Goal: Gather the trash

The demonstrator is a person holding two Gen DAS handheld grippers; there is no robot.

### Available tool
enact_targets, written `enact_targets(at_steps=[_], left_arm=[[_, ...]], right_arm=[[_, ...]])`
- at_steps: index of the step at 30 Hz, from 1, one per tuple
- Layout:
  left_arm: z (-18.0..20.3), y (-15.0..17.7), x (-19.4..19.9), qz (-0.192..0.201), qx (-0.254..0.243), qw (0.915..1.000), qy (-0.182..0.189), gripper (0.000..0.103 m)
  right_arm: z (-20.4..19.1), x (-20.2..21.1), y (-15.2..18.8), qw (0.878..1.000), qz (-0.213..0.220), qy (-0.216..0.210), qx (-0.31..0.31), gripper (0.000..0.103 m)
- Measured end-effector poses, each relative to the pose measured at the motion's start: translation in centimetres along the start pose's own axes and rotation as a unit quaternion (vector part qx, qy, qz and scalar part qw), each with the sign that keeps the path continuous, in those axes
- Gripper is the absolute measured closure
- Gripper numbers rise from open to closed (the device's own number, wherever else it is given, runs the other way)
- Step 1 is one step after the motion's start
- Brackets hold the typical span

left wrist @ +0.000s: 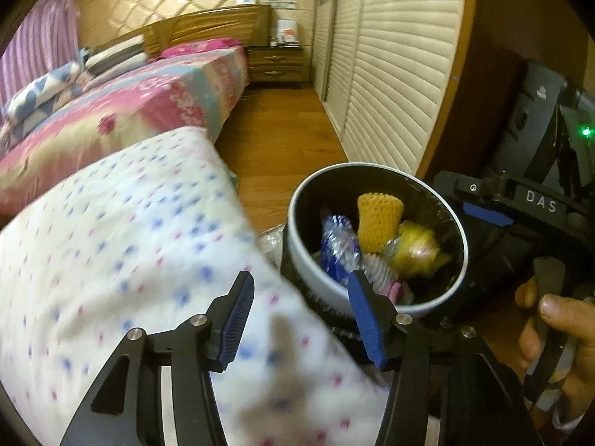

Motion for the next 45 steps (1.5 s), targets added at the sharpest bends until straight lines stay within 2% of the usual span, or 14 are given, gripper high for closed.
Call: enact_targets(at_steps=[3,10,14,19,26,27,29,31,33,39,45], left_arm=[[-0.8,0.7,2.0,0.009,0.018,0.9998,-0.005,0.050],[-2.8,2.6,7.3,0.041,0.068,0.9965,-0.026,0.042],[-4.2,3.9,10.2,0.063,0.090,0.9931,-0.041,0.038],[-5.3,4.9,13.5,0.093,0.098,0.9889,-0.062,0.037],[-5.9,4.7,18.1,0.144,0.097,0.9814,-0.083,0.033],[-6.0,4.5,18.8,0.154,0.093,0.9797,-0.088,0.031],[-6.3,4.4,20.7,0.182,0.090,0.9731,-0.109,0.010],[-6.8,4.7,22.6,0.212,0.091,0.9635,-0.136,0.001],[-7.0,5.3,23.5,0.226,0.087,0.9575,-0.157,0.001],[-6.6,7.6,24.0,0.231,0.069,0.9510,-0.194,0.001],[-6.1,8.2,23.7,0.229,0.057,0.9497,-0.206,0.001]], right_arm=[[-0.7,0.4,0.4,1.000,-0.003,-0.003,0.004,0.023],[-2.8,2.8,1.5,1.000,0.006,-0.017,0.007,0.023],[-4.4,4.6,3.2,0.999,0.010,-0.031,0.013,0.018],[-6.3,6.9,5.2,0.998,0.020,-0.044,0.030,0.017],[-9.9,10.3,4.4,0.992,0.072,-0.053,0.094,0.016],[-10.7,11.2,3.6,0.988,0.091,-0.057,0.107,0.009],[-11.7,12.6,2.9,0.983,0.119,-0.067,0.120,0.000],[-12.6,14.0,2.5,0.977,0.149,-0.071,0.138,0.000],[-13.0,14.3,2.9,0.973,0.158,-0.069,0.152,0.000],[-13.0,13.3,5.8,0.974,0.143,-0.070,0.161,0.000],[-13.1,12.6,7.4,0.971,0.142,-0.062,0.183,0.000]])
Point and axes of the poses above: each gripper's, at about its wrist camera, not at the fingertips, and x roughly against the way its jaws point, z to its right, y to its underside, the point moved 10 cm from there along -x, roughly the way its jaws point, and after that the axes turned 13 degrees about z, right-handed, at the moved point
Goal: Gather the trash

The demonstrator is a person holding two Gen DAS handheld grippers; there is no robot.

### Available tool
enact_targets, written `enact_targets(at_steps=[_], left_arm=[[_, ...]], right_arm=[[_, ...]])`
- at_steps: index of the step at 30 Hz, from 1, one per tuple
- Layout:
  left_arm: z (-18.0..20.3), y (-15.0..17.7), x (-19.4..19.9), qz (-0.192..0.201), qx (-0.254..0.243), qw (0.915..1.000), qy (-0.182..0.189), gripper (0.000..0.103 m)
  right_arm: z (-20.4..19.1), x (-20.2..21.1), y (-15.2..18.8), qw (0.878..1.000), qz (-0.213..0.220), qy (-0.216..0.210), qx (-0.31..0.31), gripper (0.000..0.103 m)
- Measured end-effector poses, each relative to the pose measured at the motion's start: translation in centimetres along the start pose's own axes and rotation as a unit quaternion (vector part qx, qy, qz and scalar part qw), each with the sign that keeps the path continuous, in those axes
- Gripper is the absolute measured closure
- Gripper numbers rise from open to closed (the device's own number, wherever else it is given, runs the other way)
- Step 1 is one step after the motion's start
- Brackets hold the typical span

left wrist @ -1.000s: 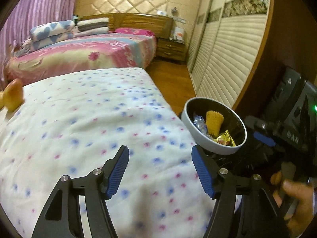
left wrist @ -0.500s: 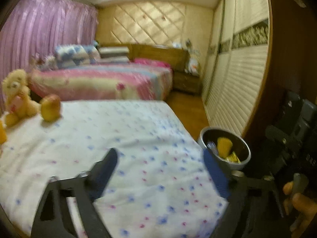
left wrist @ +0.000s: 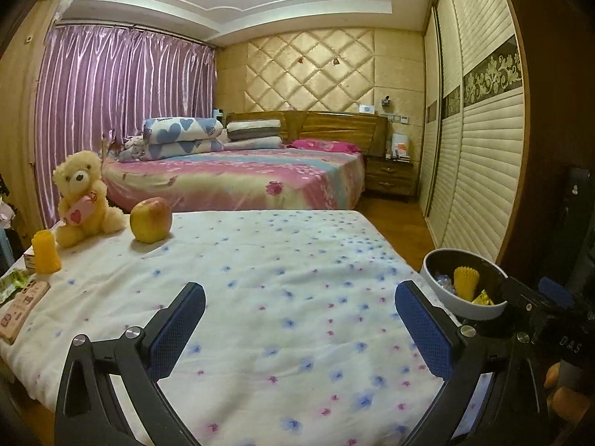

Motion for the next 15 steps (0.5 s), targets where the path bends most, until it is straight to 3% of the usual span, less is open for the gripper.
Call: enact_targets(at_steps=[15], left_arm=[[-0.48,-0.25,-0.37,0.005,-0.012,0.9999,-0.006,0.001]], right_arm=[[-0.95,0.20,-0.12,1.000,0.010,0.000,0.020,0.000]])
Point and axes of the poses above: each gripper's, at about its wrist camera, not at the fingertips, and x roughly against the way its jaws point, z to its right, y to its underside, the point moved 10 cm from there along -x, roughly the way its jaws point, and after that the axes turned 13 degrees about z, right-handed, at the moved point
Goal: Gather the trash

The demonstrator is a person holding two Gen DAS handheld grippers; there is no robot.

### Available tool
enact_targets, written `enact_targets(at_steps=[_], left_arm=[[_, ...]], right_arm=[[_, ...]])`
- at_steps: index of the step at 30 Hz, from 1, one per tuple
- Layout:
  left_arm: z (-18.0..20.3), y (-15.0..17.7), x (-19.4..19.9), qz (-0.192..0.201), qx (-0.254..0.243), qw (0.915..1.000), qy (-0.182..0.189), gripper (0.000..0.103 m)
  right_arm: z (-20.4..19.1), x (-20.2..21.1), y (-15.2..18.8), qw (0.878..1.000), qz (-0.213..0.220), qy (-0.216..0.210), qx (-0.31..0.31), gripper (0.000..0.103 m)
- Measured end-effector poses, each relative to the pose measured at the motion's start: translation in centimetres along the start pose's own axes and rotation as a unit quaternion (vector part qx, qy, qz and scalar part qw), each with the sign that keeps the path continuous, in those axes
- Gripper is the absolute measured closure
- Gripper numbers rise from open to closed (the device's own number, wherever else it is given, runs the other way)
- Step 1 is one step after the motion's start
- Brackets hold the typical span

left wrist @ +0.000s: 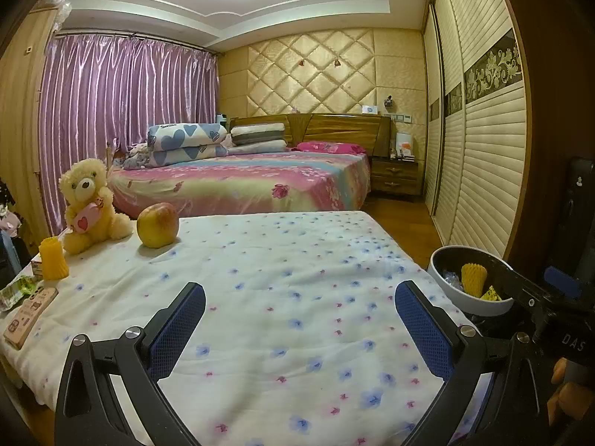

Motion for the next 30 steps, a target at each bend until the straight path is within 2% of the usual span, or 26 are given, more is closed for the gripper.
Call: enact_targets(at_steps=[30], left_arm=[[-0.62,0.00,0.12,0.009,-0.010,0.9999,0.001,0.001]], right_arm=[[-0.44,0.23,-0.33,1.000,0.005,-0.004,0.002,0.000]])
Point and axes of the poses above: each gripper's, at about its wrist camera, not at the fingertips, and x roughly against the way its jaws point, z to its right, y to its underside, the point moved 10 cm from there along -x, roughly the way its jaws point, and after that the axes turned 13 degrees about z, right-handed, at the moved point
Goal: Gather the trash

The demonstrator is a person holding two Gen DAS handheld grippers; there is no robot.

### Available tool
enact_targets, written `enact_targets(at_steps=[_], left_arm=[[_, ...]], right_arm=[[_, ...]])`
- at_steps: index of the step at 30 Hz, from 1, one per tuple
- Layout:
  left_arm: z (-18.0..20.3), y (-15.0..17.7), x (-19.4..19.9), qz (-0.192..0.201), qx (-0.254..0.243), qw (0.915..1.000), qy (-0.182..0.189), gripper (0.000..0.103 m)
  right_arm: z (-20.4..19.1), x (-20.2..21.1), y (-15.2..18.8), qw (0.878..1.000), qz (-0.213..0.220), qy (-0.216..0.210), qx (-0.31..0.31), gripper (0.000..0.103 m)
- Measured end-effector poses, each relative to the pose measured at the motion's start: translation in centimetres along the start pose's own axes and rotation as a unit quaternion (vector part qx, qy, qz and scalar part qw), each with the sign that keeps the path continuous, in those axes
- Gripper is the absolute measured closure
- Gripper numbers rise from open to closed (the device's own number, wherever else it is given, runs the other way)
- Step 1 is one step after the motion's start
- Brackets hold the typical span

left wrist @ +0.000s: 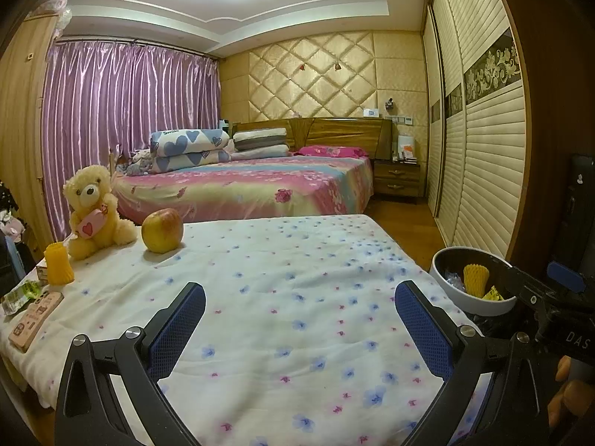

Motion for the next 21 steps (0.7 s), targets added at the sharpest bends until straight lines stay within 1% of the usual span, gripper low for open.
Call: enact_targets(at_steps=[21], left_arm=[[-0.01,0.03,-0.18,-0.001,-0.001,1.0000,0.007,0.001]], right_arm=[[0.00,0.03,-0.06,1.000,0.000,0.000,0.000,0.000]])
Point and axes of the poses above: each gripper's, at about its wrist camera, not at the fingertips, and x roughly against the way its jaws point, z to its right, y to its underside, the point moved 10 cm from there along -x, roughly the way its jaws point, and after that the axes turned 13 degrees about z, right-handed, at the moved point
